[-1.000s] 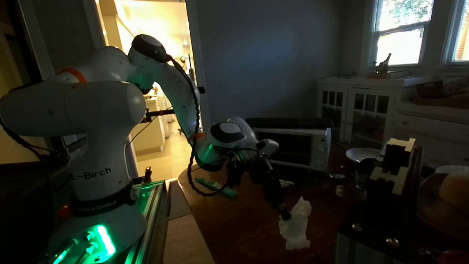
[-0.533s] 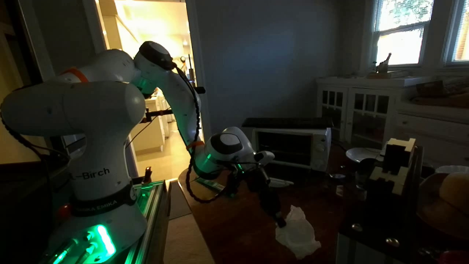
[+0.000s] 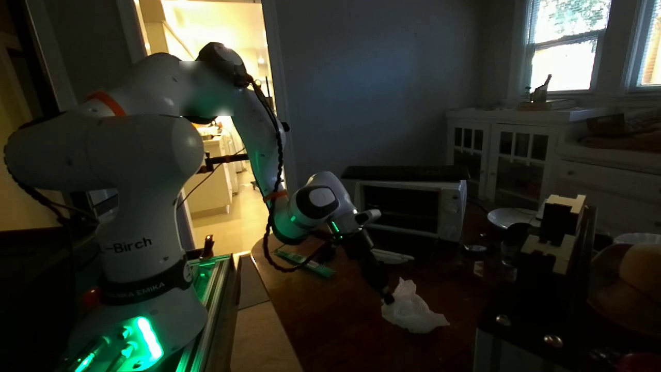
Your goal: Turn the cloth on the table
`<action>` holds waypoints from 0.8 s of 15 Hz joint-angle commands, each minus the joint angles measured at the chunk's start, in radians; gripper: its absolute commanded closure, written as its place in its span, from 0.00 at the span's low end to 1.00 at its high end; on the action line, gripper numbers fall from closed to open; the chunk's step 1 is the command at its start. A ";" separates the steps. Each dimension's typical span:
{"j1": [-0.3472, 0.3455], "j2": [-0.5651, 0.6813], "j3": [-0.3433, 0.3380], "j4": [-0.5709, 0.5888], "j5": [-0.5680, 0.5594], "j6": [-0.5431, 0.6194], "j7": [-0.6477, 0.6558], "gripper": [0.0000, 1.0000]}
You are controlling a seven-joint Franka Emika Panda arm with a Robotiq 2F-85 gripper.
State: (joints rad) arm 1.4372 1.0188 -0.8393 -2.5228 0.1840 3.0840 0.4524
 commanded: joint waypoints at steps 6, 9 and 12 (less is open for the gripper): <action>-0.166 -0.269 0.135 -0.046 0.009 0.067 -0.114 0.60; -0.194 -0.386 0.135 -0.081 -0.004 0.050 -0.152 0.37; -0.214 -0.524 0.117 -0.117 -0.019 0.006 -0.190 0.15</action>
State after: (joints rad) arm 1.2657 0.6721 -0.7227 -2.5739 0.1862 3.1264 0.3232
